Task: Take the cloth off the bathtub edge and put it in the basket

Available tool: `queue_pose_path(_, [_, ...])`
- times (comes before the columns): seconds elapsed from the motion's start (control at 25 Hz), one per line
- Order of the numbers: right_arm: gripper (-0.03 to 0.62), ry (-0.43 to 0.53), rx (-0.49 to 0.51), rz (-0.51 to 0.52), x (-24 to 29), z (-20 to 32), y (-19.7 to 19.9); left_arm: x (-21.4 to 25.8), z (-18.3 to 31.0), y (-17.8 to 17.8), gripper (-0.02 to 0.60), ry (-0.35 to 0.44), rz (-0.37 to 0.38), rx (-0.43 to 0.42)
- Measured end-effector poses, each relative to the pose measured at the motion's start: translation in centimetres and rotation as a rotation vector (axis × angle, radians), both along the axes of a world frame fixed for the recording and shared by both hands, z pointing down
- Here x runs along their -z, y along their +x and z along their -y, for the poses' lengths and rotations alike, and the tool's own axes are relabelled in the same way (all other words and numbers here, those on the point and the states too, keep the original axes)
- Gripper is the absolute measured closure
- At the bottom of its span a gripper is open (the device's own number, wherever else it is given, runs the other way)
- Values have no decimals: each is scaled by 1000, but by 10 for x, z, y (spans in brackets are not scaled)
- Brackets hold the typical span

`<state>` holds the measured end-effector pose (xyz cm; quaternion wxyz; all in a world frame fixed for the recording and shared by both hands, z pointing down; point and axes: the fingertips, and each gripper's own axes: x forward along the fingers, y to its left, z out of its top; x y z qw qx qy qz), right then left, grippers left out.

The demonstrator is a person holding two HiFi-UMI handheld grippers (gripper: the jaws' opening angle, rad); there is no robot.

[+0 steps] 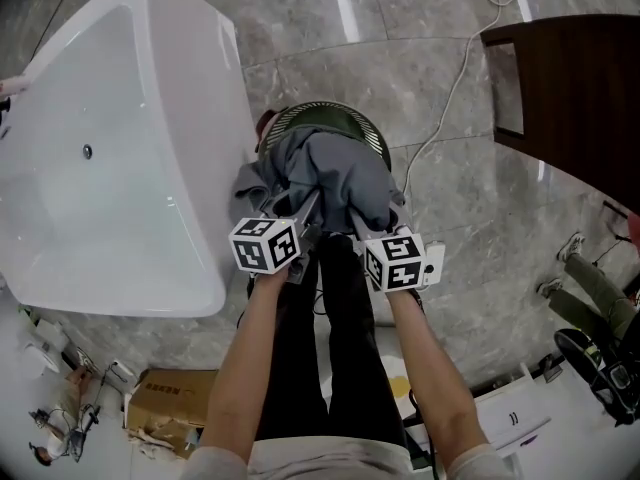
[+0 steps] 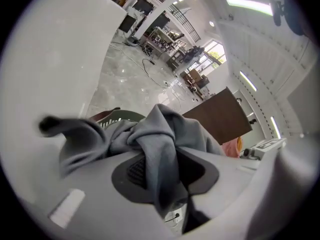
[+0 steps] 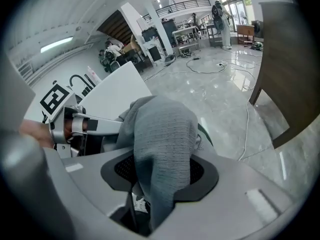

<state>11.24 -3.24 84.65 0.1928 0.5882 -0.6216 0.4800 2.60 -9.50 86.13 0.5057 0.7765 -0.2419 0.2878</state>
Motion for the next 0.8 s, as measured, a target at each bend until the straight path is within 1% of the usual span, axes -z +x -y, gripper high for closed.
queue_pose_path(0.2, [421,-19,-8,21,-7,1,-11,-6,4,-10,414,5,27,10])
queue_pose_path(0.36, [421,-26,-11,19,-11,1,-17,-6,4,-16,419,8,36,11])
queue_pose_path(0.6, [419,-59,-25,12,-20,3,-13,-8,6,-22,417,18,61,13])
queue_pose_path(0.8, [419,-75,4,0,-24,6,-13,-8,4,-23,417,-2,40,21])
